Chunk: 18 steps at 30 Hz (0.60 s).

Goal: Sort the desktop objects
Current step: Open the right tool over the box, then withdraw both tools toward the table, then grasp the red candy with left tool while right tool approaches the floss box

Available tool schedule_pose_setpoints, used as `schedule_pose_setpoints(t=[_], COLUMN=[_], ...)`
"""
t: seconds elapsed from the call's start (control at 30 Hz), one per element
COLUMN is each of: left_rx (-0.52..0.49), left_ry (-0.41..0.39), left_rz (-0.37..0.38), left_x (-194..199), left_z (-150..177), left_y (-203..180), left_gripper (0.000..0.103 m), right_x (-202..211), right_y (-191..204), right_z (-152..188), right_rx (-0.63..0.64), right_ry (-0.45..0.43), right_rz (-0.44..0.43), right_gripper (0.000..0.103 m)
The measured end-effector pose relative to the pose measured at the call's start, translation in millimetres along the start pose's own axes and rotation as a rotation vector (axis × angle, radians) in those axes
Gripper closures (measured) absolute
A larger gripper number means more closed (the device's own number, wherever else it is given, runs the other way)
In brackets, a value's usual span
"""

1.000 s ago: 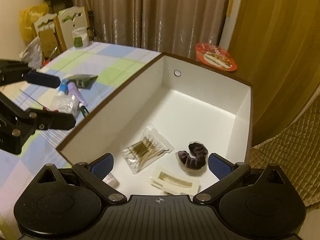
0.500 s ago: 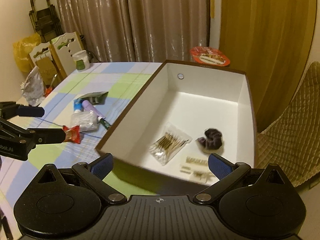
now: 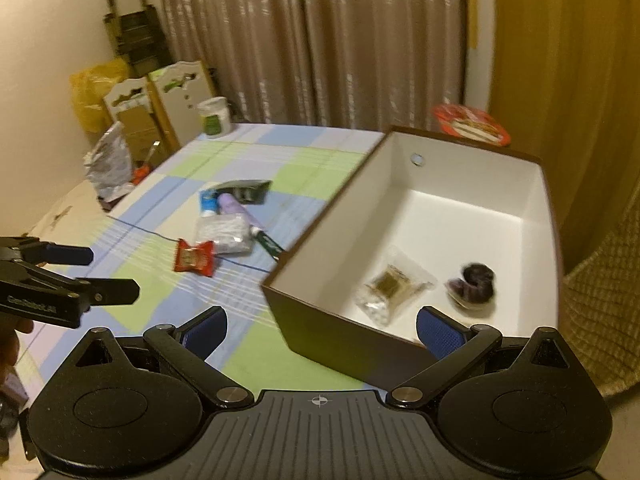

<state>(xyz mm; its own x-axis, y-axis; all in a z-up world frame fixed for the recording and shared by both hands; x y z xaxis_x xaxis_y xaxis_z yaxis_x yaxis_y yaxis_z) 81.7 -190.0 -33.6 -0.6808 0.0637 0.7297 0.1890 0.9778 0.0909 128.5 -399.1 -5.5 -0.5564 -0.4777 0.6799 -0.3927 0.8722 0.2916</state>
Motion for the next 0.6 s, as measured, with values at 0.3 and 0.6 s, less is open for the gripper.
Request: schedule_pose_setpoints(t=[0.3,0.6], left_rx=[0.028,-0.025], left_ry=[0.017,0.016], left_rz=[-0.07,0.011], left_x=[6.6,-23.2], left_z=[20.0,26.0], left_y=[29.8,73.2], left_gripper=[0.001,0.001], right_x=[-12.5,-38.4], right_y=[42.3,73.2], right_z=[0.5,-2.6], right_rx=[0.089,0.03], right_ry=[-0.004,-0.031], right_rz=[-0.069,0.051], right_gripper=[0.0,0.0])
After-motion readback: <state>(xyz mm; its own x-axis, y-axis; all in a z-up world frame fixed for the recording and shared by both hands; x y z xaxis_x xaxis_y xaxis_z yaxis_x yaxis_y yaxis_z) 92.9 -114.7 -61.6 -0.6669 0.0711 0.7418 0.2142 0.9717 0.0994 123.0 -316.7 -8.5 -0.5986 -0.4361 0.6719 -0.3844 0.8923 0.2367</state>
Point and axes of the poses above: each gripper's, at about its wrist camera, not at the fingertips, and x roughly against the way its jaws point, y to its left, z to its underside, the point moved 8 cm from there along -x, roughly the way its jaws point, and after that the axes turned 14 degrees about -x, right-handed, at the moved point
